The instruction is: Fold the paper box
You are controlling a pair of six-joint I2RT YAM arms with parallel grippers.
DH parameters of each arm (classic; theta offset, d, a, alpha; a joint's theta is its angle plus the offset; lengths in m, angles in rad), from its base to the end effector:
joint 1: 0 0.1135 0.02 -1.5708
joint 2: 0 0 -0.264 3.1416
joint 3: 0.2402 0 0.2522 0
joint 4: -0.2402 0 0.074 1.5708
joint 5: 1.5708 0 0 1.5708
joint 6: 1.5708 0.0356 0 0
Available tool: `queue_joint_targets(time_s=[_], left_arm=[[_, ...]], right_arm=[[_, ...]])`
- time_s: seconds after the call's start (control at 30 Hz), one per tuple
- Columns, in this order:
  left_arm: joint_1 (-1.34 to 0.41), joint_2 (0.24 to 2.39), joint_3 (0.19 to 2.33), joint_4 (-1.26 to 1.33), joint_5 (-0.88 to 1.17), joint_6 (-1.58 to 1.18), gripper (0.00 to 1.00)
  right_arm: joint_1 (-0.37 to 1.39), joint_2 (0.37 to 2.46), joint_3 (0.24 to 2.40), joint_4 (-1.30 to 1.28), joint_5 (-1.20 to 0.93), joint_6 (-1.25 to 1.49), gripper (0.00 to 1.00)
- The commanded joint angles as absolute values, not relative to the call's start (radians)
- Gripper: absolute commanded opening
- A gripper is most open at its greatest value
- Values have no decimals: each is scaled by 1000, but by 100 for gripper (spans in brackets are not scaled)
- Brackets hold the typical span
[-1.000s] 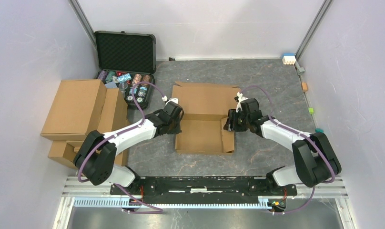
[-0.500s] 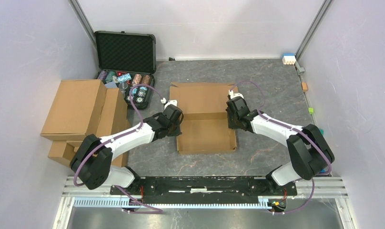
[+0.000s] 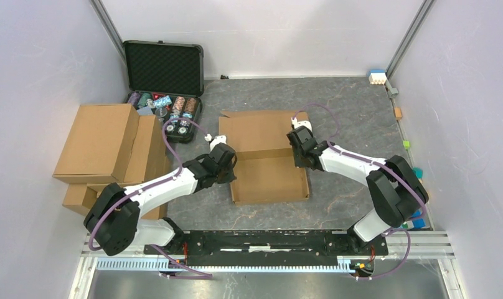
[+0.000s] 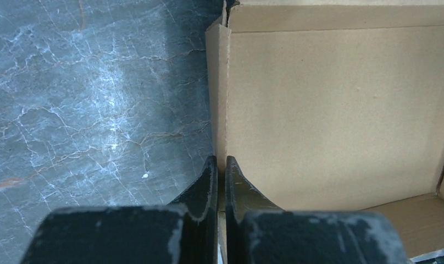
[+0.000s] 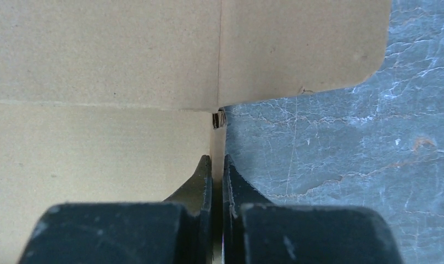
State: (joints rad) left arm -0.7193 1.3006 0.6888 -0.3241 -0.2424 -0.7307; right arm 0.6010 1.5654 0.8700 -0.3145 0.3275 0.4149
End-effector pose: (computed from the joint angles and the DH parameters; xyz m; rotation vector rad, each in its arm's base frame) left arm 0.1929 -0.1576 0.1889 -0.1140 2.4927 -0.3159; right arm 0.2559 0.1615 0.1754 -0.1137 2.4985 -0.0107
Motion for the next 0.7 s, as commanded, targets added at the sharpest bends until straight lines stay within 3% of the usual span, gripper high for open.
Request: queue_joint_targets(time_s=[0.0, 0.07, 0.13, 0.37, 0.5, 0.67], left_arm=[[-727, 1261, 677, -256, -282, -816, 5], [-727, 1257, 673, -259, -302, -833, 5], [-727, 1253, 672, -276, -333, -853, 6], [-727, 1248, 660, -288, -388, -887, 5], [-729, 1263, 666, -282, -372, -873, 5], [-732, 1270, 672, -285, -372, -862, 5]], right_arm=[[640, 1604, 920, -398, 504, 378, 2], [648, 1612, 928, -412, 485, 362, 31], [648, 1599, 918, -423, 452, 353, 43], [649, 1490, 797, -418, 332, 369, 44], [642, 1453, 766, -386, 268, 366, 55], [635, 1438, 770, -382, 246, 374, 52]])
